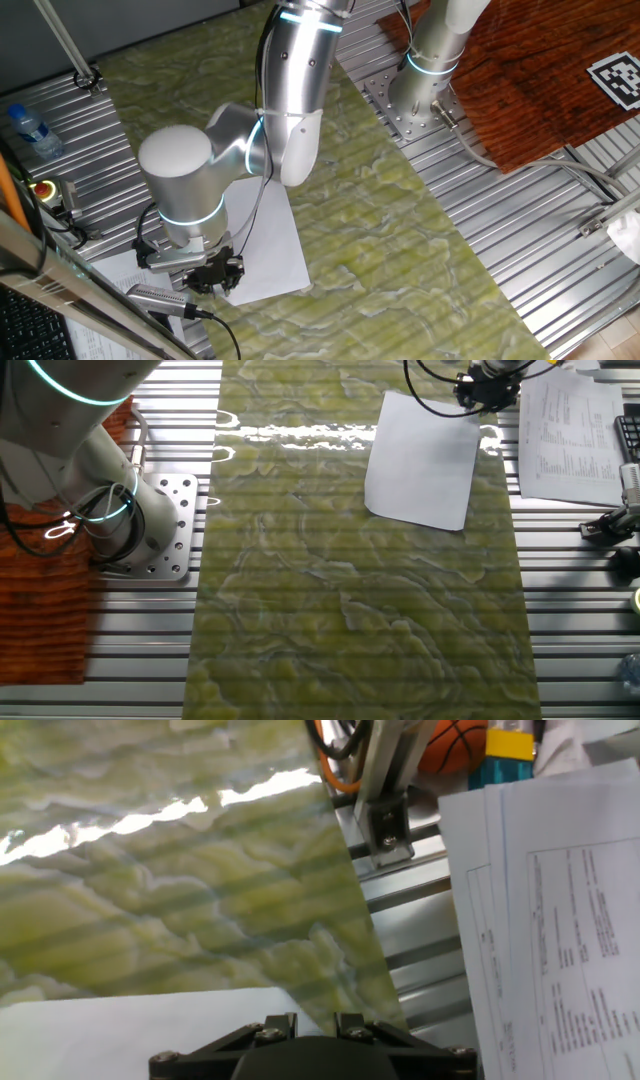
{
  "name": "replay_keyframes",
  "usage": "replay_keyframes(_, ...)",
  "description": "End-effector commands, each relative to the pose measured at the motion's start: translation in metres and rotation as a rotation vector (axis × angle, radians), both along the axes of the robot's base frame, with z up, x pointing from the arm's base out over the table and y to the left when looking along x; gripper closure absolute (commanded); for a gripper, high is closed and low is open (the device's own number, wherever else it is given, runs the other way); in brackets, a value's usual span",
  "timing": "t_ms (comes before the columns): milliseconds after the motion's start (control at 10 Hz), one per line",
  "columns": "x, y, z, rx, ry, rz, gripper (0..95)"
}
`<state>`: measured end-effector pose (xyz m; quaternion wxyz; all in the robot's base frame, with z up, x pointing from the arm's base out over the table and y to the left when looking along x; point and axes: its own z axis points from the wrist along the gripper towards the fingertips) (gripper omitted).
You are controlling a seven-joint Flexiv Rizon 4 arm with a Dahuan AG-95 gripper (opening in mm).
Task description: Flip over and spread out the paper that is laid flat on the table
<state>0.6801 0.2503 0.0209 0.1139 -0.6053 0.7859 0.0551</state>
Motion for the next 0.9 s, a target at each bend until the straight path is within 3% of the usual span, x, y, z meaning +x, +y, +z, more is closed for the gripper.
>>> replay_keyframes(100,-0.0045,0.0035,0.0004,0.004,-0.009,0.011,76.0)
replay_keyframes(200,-0.0053,0.0053,0.0,0.001,-0.016,0.004,95.0)
replay_keyframes(800,-0.0056,0.0071,0.0019,-0.014,-0.019,0.006,95.0)
replay_keyframes(900,-0.0048,0.0071,0.006,-0.035,-0.016,0.008,95.0)
